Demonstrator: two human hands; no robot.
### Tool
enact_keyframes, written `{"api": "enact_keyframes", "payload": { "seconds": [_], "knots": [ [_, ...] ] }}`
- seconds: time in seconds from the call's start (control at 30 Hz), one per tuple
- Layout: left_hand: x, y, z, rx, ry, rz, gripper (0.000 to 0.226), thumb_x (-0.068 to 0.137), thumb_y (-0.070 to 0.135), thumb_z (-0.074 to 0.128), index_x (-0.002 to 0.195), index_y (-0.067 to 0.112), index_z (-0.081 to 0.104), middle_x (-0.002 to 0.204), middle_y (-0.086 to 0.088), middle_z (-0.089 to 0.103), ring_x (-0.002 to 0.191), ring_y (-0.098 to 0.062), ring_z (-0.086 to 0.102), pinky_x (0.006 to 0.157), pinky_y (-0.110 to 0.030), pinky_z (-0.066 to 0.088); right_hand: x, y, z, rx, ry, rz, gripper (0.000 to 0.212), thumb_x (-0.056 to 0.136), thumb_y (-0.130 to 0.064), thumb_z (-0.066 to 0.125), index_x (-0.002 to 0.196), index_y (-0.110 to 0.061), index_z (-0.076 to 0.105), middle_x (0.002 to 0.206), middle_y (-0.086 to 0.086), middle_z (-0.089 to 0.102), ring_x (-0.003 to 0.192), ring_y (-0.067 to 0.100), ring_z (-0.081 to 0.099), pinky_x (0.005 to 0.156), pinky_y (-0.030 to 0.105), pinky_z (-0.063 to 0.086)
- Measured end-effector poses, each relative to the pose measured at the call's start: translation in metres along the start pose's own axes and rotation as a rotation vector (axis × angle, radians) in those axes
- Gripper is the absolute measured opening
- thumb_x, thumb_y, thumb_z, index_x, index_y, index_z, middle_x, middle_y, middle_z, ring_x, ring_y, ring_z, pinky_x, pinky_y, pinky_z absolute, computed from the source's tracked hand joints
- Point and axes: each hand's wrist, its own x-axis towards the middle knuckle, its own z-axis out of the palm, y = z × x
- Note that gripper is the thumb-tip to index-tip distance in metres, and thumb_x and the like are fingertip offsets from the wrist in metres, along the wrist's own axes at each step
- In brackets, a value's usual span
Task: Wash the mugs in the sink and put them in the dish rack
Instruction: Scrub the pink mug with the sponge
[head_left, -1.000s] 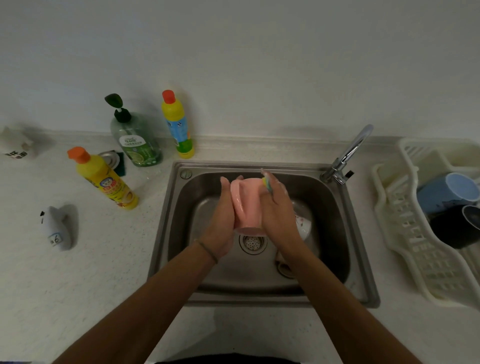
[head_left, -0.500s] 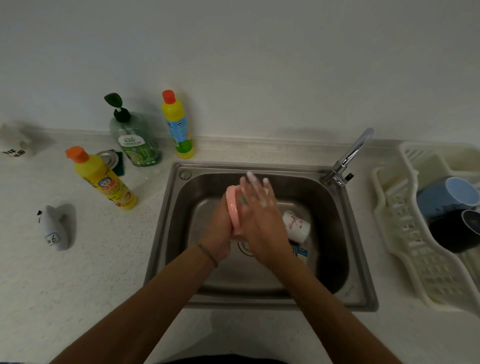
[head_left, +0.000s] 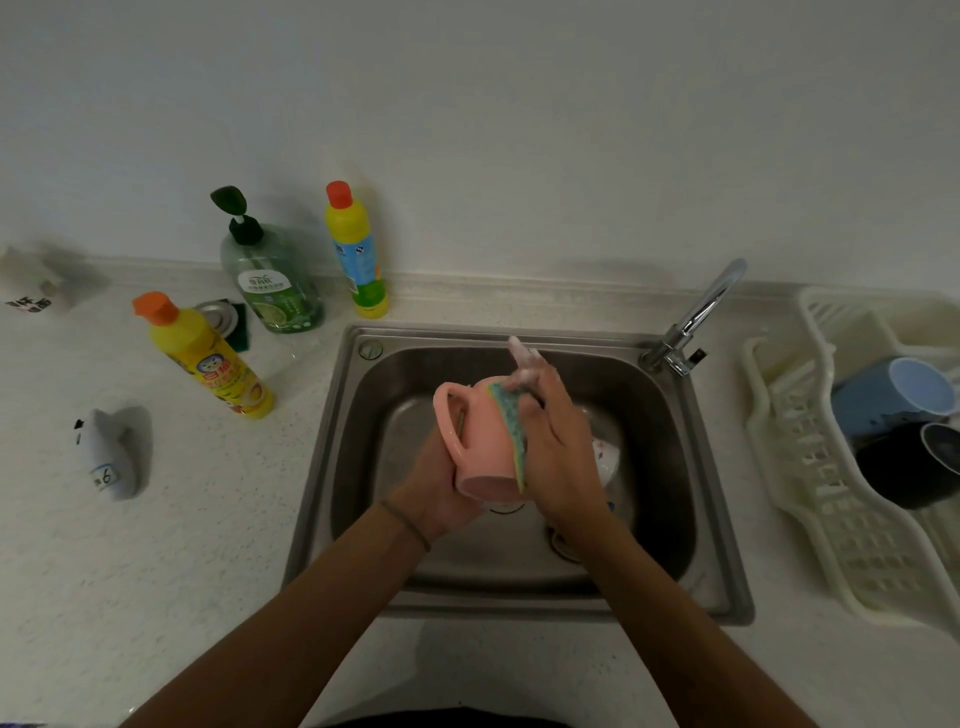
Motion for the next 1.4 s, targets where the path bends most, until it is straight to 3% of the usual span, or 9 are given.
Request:
{"api": "enact_keyframes", "payload": {
  "seconds": [0.13, 0.23, 0.33, 0.43, 0.67, 0.97, 1.13, 1.3, 1.4],
  "knots": [
    [-0.007, 0.002, -0.001, -0.024, -0.058, -0.079, 0.058, 0.097, 0.057, 0.039, 0.122, 0.018, 0.073, 0.117, -0.014, 0.073, 0.098, -0.030, 0.074, 0.080, -0.043, 0.063, 0.000, -0.005, -0.003, -0.032, 0.023, -0.045, 0.043, 0.098, -0.008, 0.052, 0.128, -0.038, 0.054, 0.153, -0.015, 0.043, 0.122, -0.010, 0.051, 0.100, 0.022, 0.051],
    [-0.008, 0.002, -0.002, -0.008, -0.114, -0.068, 0.054, 0.093, 0.049, 0.042, 0.104, 0.013, 0.081, 0.109, -0.015, 0.074, 0.091, -0.027, 0.075, 0.075, -0.039, 0.064, -0.005, -0.007, -0.005, -0.110, -0.085, -0.094, 0.043, 0.094, -0.005, 0.058, 0.128, -0.031, 0.052, 0.139, -0.020, 0.049, 0.110, -0.003, 0.060, 0.087, 0.020, 0.055],
    [-0.003, 0.003, -0.005, 0.010, -0.061, -0.003, 0.049, 0.106, 0.043, 0.034, 0.117, 0.009, 0.068, 0.115, -0.018, 0.069, 0.094, -0.026, 0.074, 0.076, -0.038, 0.063, -0.008, -0.007, -0.004, -0.090, -0.158, -0.078, 0.048, 0.092, -0.010, 0.063, 0.131, -0.034, 0.049, 0.132, -0.031, 0.047, 0.113, -0.008, 0.056, 0.091, 0.019, 0.052],
    [-0.002, 0.009, -0.005, 0.034, -0.064, -0.080, 0.056, 0.104, 0.056, 0.039, 0.127, 0.014, 0.068, 0.125, -0.017, 0.069, 0.105, -0.030, 0.071, 0.085, -0.045, 0.060, -0.004, -0.003, -0.005, -0.110, -0.002, -0.008, 0.049, 0.082, -0.039, 0.072, 0.118, -0.058, 0.044, 0.136, -0.024, 0.047, 0.120, 0.000, 0.054, 0.095, 0.026, 0.053],
    [-0.004, 0.010, -0.009, 0.051, -0.073, -0.109, 0.058, 0.098, 0.062, 0.045, 0.124, 0.016, 0.070, 0.120, -0.015, 0.072, 0.100, -0.029, 0.072, 0.085, -0.045, 0.060, 0.001, 0.002, 0.000, -0.202, 0.101, 0.005, 0.023, 0.086, -0.037, 0.074, 0.099, -0.037, 0.055, 0.106, -0.013, 0.055, 0.094, -0.001, 0.060, 0.074, 0.013, 0.052],
    [0.003, 0.018, -0.018, 0.038, -0.053, -0.047, 0.056, 0.096, 0.055, 0.052, 0.137, 0.018, 0.063, 0.132, -0.019, 0.066, 0.110, -0.031, 0.067, 0.096, -0.046, 0.054, -0.020, 0.028, -0.011, -0.404, -0.060, -0.130, 0.050, 0.099, -0.049, 0.046, 0.147, -0.039, 0.043, 0.148, -0.011, 0.043, 0.132, 0.009, 0.042, 0.102, 0.032, 0.045],
    [-0.004, 0.016, -0.015, -0.029, -0.115, -0.021, 0.047, 0.091, 0.048, 0.054, 0.120, 0.018, 0.076, 0.123, -0.017, 0.071, 0.102, -0.029, 0.073, 0.085, -0.046, 0.062, -0.011, 0.027, -0.025, -0.456, -0.149, -0.143, 0.050, 0.104, -0.025, 0.048, 0.152, -0.035, 0.038, 0.145, -0.007, 0.038, 0.122, 0.004, 0.043, 0.095, 0.023, 0.051],
    [0.002, 0.019, -0.020, -0.077, -0.075, -0.033, 0.069, 0.089, 0.051, 0.069, 0.149, 0.021, 0.051, 0.145, -0.022, 0.055, 0.118, -0.036, 0.060, 0.095, -0.051, 0.055, 0.000, 0.025, -0.049, -0.499, -0.065, -0.199, 0.056, 0.103, -0.031, 0.035, 0.157, -0.039, 0.023, 0.135, 0.001, 0.043, 0.102, 0.007, 0.053, 0.083, 0.028, 0.056],
    [0.002, 0.023, -0.016, -0.054, -0.085, -0.034, 0.059, 0.091, 0.051, 0.067, 0.140, 0.019, 0.062, 0.136, -0.021, 0.062, 0.108, -0.033, 0.067, 0.088, -0.047, 0.059, -0.009, 0.013, -0.043, -0.602, -0.108, -0.361, 0.058, 0.102, -0.035, 0.035, 0.158, -0.040, 0.019, 0.152, 0.002, 0.030, 0.128, 0.016, 0.045, 0.100, 0.031, 0.050]
  ]
}}
